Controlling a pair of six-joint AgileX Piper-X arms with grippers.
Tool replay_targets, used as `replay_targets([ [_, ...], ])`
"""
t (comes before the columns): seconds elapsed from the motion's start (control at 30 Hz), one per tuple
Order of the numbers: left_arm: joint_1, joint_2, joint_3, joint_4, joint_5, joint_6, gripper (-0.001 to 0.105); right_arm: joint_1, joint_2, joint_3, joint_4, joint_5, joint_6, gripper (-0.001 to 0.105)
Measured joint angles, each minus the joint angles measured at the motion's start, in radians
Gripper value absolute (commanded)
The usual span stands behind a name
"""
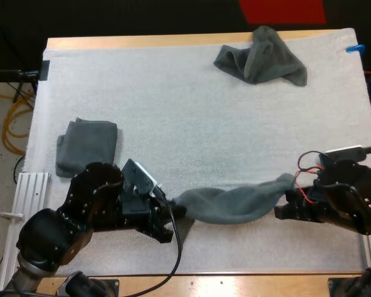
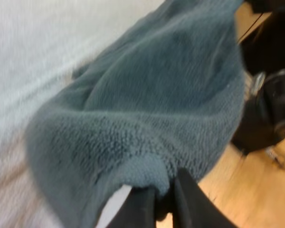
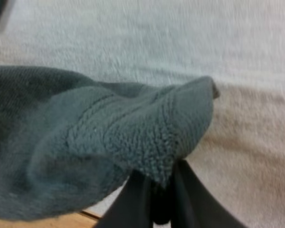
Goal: Pick towel from pile fold and stack
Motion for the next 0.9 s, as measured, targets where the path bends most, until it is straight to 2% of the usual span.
replay_targets([
  [0.1,0.0,0.0,0.032,-0.018,-0.045,0.0,0.0,0.0,0.003,0.0,0.011,0.0,0.008,0.0],
  [0.23,0.0,0.045,0.118,-0.125,-0.107,0.0,0.0,0.0,0.076,0.02,-0.056,0.016,0.009,0.0],
  [0.33,0.031,0.141,0.172,-0.25,-0.141,-0.006,0.0,-0.006,0.177,0.077,-0.158,0.101,0.005,0.0],
  [0.43,0.093,0.261,0.187,-0.38,-0.161,-0.007,0.0,-0.028,0.294,0.151,-0.305,0.195,0.005,0.0],
  [0.57,0.184,0.435,0.187,-0.549,-0.164,0.002,0.0,-0.084,0.455,0.215,-0.518,0.213,-0.004,0.0],
  [0.7,0.263,0.61,0.187,-0.689,-0.132,0.006,0.0,-0.157,0.612,0.218,-0.745,0.199,-0.004,0.0],
  [0.9,0.348,0.812,0.184,-0.835,-0.089,0.008,0.0,-0.25,0.765,0.218,-0.955,0.149,-0.008,0.0],
])
